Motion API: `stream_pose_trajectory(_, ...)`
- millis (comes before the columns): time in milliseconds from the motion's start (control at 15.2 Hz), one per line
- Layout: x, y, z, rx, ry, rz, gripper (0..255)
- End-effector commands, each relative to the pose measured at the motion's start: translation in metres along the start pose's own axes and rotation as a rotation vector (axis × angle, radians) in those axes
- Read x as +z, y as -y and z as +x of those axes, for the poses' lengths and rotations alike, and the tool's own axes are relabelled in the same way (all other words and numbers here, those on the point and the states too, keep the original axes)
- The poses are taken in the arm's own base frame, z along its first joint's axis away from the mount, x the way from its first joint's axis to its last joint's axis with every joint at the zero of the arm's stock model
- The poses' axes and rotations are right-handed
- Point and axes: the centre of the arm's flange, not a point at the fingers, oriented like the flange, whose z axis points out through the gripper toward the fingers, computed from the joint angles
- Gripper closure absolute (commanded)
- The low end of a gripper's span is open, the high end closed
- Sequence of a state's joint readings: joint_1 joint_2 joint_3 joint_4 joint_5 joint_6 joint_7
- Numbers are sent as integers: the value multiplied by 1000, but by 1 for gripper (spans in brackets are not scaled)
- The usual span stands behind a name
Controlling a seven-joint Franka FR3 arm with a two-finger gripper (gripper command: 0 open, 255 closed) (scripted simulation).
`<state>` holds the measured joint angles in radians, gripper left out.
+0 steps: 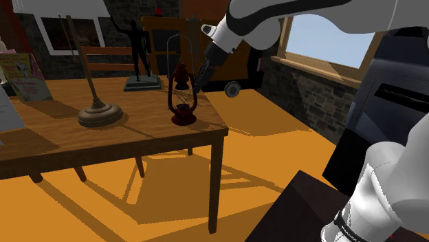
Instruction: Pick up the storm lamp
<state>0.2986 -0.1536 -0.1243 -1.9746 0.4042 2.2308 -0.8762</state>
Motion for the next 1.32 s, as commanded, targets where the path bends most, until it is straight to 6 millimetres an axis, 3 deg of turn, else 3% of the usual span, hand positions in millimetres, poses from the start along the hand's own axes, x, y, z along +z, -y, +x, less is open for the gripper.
stream_pose_trajectory(0, 8, 1, 6, -34, -20, 8, 0)
stream_pose_trajectory(396, 35, 2, -10, -34, -20, 8, 0)
stream_pose_trajectory(594, 37, 2, -12, -34, -20, 8, 0)
stream_pose_trajectory(660, 37, 2, -12, -34, -20, 8, 255)
stream_pose_trajectory(1254, 37, 2, -12, -34, -20, 8, 255)
